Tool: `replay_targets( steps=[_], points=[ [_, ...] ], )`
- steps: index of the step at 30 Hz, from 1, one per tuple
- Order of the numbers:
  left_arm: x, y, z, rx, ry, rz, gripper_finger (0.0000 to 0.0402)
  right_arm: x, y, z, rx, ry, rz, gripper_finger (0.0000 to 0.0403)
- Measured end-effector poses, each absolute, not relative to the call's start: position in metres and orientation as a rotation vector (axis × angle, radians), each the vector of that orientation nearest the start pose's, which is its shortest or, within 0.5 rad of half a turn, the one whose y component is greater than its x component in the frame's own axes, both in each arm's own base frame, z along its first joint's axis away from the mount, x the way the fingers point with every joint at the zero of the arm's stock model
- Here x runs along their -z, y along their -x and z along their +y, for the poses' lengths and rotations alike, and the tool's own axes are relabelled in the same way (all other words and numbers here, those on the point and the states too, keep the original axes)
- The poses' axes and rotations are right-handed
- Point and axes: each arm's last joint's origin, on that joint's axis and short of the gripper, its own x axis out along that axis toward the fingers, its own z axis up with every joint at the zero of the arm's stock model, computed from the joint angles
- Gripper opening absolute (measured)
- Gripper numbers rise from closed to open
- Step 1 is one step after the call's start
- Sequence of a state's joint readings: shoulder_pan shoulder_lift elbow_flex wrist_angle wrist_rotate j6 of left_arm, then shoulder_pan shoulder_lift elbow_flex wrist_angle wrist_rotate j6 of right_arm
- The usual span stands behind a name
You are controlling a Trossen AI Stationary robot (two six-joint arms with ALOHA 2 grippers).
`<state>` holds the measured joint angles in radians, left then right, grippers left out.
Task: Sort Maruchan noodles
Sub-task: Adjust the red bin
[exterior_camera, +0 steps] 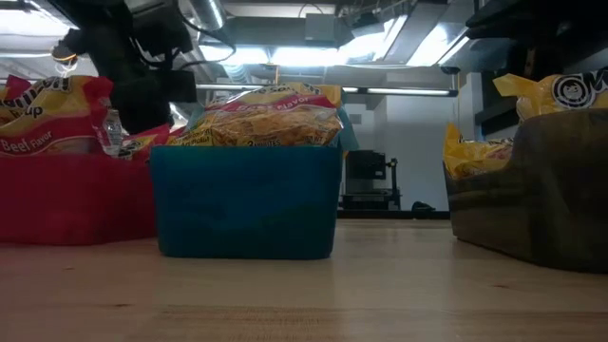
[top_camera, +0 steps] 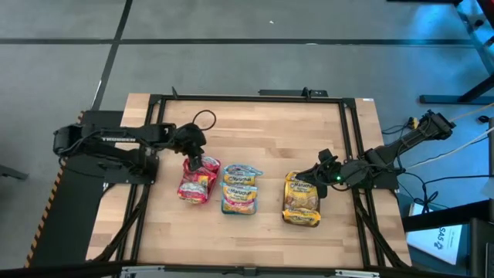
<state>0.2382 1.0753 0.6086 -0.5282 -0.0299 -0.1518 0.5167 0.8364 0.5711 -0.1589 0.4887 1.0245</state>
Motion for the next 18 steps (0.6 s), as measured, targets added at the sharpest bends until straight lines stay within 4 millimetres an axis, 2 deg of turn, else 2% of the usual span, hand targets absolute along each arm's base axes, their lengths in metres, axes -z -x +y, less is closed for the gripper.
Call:
replay_targets(
  steps=[7,18],
  points=[
    [-0.1911,-0.1891,0.0447,-0.234,0.293,1.036,0.0002,-0.2545,-0.1634,0.0773,0.162,-0.808,0.348,0.0039],
    [-0.1877,-0.18,0.0392,-0.223,0.311,1.145,0.0002,-0.2538,-0.1631,0.0782,0.135,-0.81,0.374,0.0039]
  ],
)
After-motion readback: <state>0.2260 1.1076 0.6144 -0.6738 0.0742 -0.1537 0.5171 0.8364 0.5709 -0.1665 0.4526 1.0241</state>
